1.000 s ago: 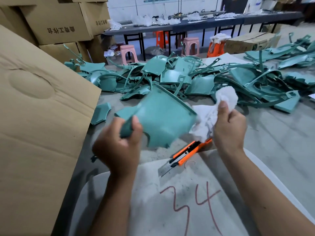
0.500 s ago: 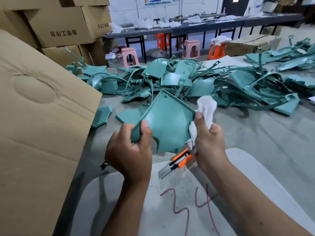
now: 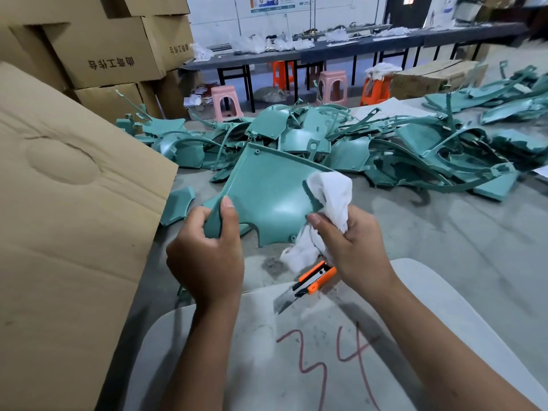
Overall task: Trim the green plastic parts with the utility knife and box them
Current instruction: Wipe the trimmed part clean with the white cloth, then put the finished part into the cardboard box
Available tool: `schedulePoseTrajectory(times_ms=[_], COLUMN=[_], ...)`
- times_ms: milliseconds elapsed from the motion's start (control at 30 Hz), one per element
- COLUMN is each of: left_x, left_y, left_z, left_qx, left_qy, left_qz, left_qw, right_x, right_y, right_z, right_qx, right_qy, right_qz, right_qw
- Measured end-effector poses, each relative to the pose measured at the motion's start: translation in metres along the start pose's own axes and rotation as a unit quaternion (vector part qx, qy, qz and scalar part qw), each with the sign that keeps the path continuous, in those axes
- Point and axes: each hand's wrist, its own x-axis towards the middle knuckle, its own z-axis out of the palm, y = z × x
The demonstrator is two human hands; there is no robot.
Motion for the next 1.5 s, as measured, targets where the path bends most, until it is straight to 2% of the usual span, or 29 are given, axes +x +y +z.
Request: schedulePoseTrajectory(times_ms=[100, 167, 233, 300, 433, 533, 600, 733, 800, 867, 967, 1033, 1100, 1167, 1300, 1433, 1500], left_x=[0.006, 0.006, 0.006, 0.005, 0.005, 0.005, 0.009, 0.02, 0.025, 0.032, 0.041, 0.041, 0.039, 0.036, 0.04, 0.058, 0.072], left_y=[-0.003, -0.004, -0.004, -0.003, -0.003, -0.001, 0.006, 0.021, 0.025, 0.03, 0.035, 0.036, 0.036, 0.036, 0.044, 0.064, 0.078], left_z=[-0.005, -0.007, -0.008, -0.007, -0.003, 0.004, 0.007, 0.011, 0.012, 0.012, 0.009, 0.006, 0.004, 0.003, 0.001, -0.001, -0.009], left_qx=[0.007, -0.001, -0.039, -0.067, -0.073, -0.064, -0.054, -0.048, -0.041, -0.064, -0.11, -0.119, -0.125, -0.132, -0.159, -0.187, -0.248], left_qy=[-0.08, -0.134, -0.156, -0.157, -0.16, -0.157, -0.161, -0.188, -0.206, -0.237, -0.315, -0.342, -0.343, -0.339, -0.337, -0.343, -0.287], left_qz=[0.015, 0.033, 0.047, 0.051, 0.019, 0.01, 0.019, 0.001, -0.014, -0.08, -0.237, -0.289, -0.307, -0.316, -0.339, -0.357, -0.38], left_qw=[0.997, 0.99, 0.986, 0.984, 0.984, 0.985, 0.985, 0.981, 0.978, 0.966, 0.912, 0.886, 0.879, 0.876, 0.864, 0.849, 0.843], right_x=[0.004, 0.006, 0.007, 0.007, 0.009, 0.011, 0.012, 0.015, 0.015, 0.018, 0.02, 0.02, 0.018, 0.018, 0.016, 0.007, 0.005], right_y=[0.008, 0.012, 0.013, 0.014, 0.016, 0.019, 0.017, 0.021, 0.023, 0.025, 0.022, 0.021, 0.022, 0.021, 0.008, 0.0, -0.005], right_z=[-0.006, -0.005, -0.004, -0.007, -0.01, -0.014, -0.016, -0.02, -0.024, -0.032, -0.04, -0.04, -0.037, -0.035, -0.03, -0.018, -0.009], right_qx=[-0.027, -0.007, 0.028, 0.006, -0.162, -0.379, -0.427, -0.393, -0.369, -0.346, -0.316, -0.319, -0.339, -0.348, -0.235, -0.222, -0.179], right_qy=[0.025, 0.051, 0.07, 0.081, 0.07, 0.026, 0.022, 0.054, 0.05, 0.072, 0.149, 0.149, 0.123, 0.134, 0.215, 0.211, 0.188], right_qz=[0.012, 0.066, 0.111, 0.112, 0.081, 0.137, 0.145, 0.091, 0.098, 0.142, 0.166, 0.156, 0.15, 0.13, 0.071, -0.021, -0.077], right_qw=[0.999, 0.996, 0.991, 0.99, 0.981, 0.915, 0.892, 0.914, 0.923, 0.925, 0.922, 0.923, 0.921, 0.919, 0.945, 0.952, 0.963])
